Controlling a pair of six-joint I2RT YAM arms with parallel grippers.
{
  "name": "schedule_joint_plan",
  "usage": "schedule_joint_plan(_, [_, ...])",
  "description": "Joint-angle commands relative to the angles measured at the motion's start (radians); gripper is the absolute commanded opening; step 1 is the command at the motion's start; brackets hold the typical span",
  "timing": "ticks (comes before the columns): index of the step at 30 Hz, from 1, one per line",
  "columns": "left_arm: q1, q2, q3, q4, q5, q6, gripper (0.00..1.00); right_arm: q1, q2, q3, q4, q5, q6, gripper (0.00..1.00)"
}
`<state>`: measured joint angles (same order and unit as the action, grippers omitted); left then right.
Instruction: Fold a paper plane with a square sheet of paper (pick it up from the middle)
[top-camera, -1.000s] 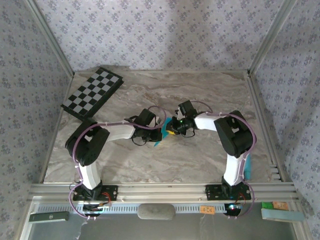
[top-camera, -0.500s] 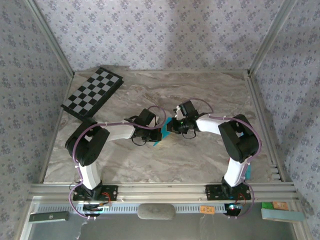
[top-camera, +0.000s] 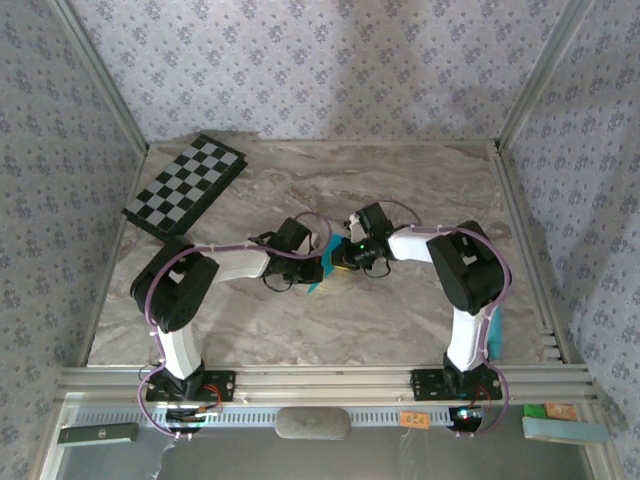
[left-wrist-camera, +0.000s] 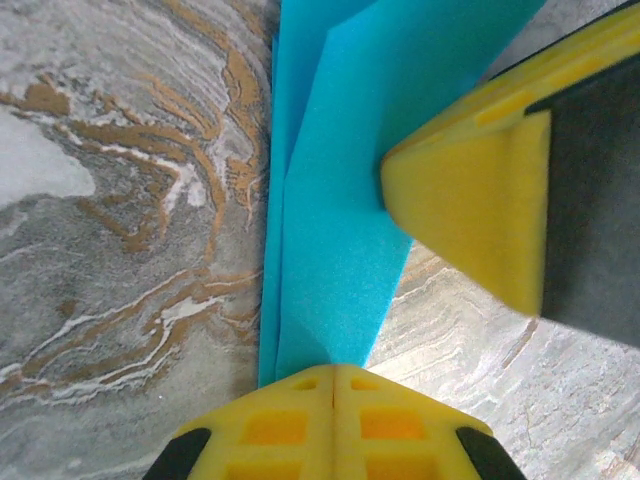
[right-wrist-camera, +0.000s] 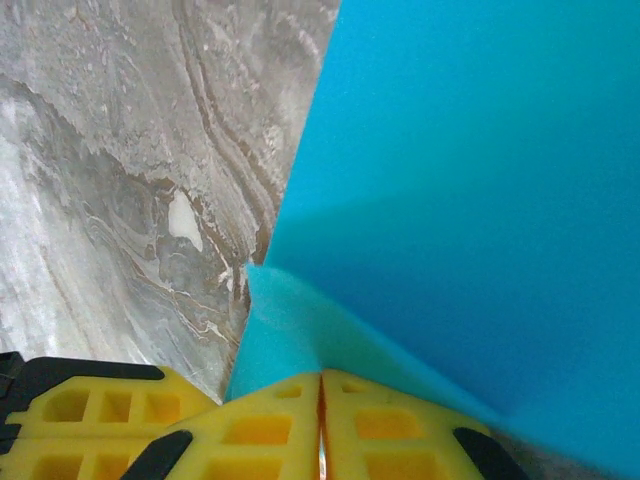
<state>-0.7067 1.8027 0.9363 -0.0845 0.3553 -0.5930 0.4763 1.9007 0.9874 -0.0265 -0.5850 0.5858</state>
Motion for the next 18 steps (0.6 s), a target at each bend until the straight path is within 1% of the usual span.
schedule_joint_plan(1, [0.008, 0.021, -0.065, -0.111, -0.021, 0.001, 0.00, -0.080, 0.051, 0.014, -0.007, 0.068, -0.036, 0.11])
schedule_joint_plan(6, [0.009, 0.021, -0.102, -0.105, -0.022, -0.005, 0.00, -0.153, 0.084, 0.041, -0.004, 0.063, -0.047, 0.11])
schedule_joint_plan(11, [0.009, 0.022, -0.102, -0.103, -0.021, -0.006, 0.00, -0.210, 0.102, 0.059, -0.024, 0.088, -0.055, 0.11])
schedule_joint_plan(18, [0.010, 0.021, -0.086, -0.105, -0.011, -0.003, 0.00, -0.281, 0.097, 0.079, -0.030, 0.091, -0.060, 0.11])
